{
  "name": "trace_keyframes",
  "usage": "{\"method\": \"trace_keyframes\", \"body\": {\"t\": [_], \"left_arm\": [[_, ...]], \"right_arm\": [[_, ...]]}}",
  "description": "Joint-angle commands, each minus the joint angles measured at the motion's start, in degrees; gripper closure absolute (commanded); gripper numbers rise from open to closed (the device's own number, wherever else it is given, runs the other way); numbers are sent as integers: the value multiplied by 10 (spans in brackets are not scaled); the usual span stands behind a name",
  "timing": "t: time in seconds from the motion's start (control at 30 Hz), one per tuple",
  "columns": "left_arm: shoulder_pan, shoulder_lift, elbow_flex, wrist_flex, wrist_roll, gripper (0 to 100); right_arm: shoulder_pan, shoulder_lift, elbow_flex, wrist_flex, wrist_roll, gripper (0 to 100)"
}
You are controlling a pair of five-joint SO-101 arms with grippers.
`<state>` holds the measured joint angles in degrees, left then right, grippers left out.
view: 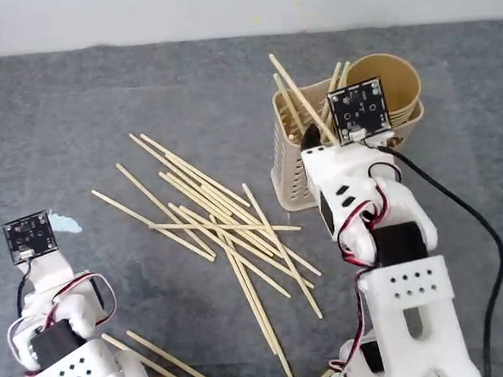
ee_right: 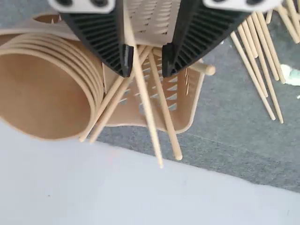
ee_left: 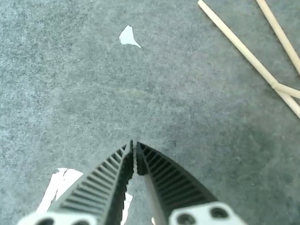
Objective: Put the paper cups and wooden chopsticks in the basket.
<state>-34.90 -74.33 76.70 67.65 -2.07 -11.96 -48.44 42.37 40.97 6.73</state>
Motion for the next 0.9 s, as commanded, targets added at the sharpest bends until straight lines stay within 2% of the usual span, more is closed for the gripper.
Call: {"method": "trace_keyframes", "body": {"t": [0.0,0.17,0.53,0.87], "left_arm": [[2,-7,-5,-14,3,987],[2,-7,-4,-14,3,987],[2,-7,-4,-14,3,987],[2,-7,-4,-14,3,987]], "right_arm": [[6,-25,-17,22,-2,889],[7,-22,-16,28,23,994],[44,-27,-23,90,66,991],[67,-53,-24,168,71,991]]}}
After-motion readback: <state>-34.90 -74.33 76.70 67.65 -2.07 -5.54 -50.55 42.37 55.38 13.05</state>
